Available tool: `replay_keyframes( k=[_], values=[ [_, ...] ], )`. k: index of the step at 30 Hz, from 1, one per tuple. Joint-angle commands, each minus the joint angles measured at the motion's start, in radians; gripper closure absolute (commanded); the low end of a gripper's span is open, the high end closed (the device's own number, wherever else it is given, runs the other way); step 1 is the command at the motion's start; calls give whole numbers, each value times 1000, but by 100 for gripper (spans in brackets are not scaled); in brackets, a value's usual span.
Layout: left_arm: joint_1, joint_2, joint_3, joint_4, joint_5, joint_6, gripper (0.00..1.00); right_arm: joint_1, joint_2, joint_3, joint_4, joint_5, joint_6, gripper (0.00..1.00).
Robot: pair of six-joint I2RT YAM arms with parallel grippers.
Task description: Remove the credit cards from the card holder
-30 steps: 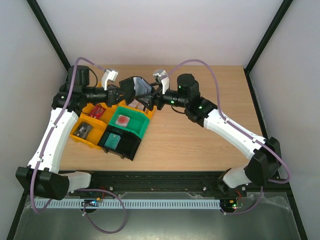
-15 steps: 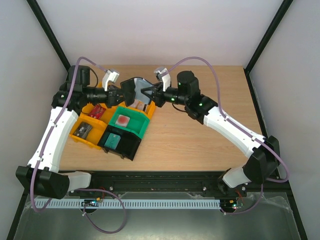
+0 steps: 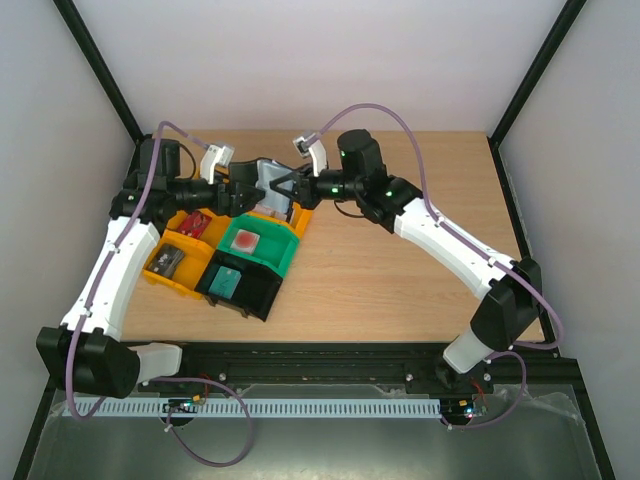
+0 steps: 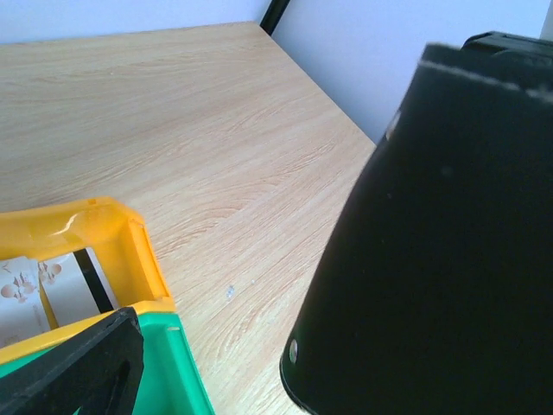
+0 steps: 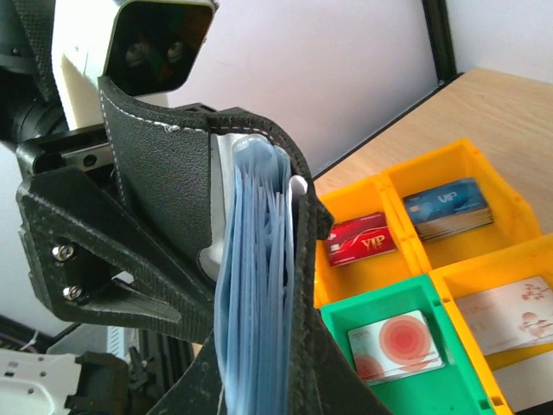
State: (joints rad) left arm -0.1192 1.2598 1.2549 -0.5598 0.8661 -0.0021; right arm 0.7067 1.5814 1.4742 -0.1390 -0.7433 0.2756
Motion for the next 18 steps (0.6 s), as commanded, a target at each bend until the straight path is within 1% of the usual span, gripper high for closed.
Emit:
replay_keyframes(
  k=[1, 5, 9, 11, 13, 16, 18],
  values=[
    [3, -21, -9, 21, 35, 1, 14, 10, -12, 29, 25, -104, 13, 99],
    [5, -28, -23, 28, 63, -3, 15, 9, -7, 37, 31, -138, 15, 98],
    [33, -52, -54, 57, 100, -31, 20, 8, -9, 36, 37, -160, 27, 98],
    [48, -67, -72, 81, 116, -56, 24, 10, -11, 26, 52, -173, 46, 98],
    [55, -76, -90, 109, 133, -85, 32, 9, -14, 12, 71, -183, 59, 98],
    [56, -89, -110, 143, 154, -116, 41, 9, -11, 19, 79, -193, 60, 98],
    [58, -102, -128, 163, 172, -126, 51, 10, -4, 23, 85, -206, 66, 98]
  ],
)
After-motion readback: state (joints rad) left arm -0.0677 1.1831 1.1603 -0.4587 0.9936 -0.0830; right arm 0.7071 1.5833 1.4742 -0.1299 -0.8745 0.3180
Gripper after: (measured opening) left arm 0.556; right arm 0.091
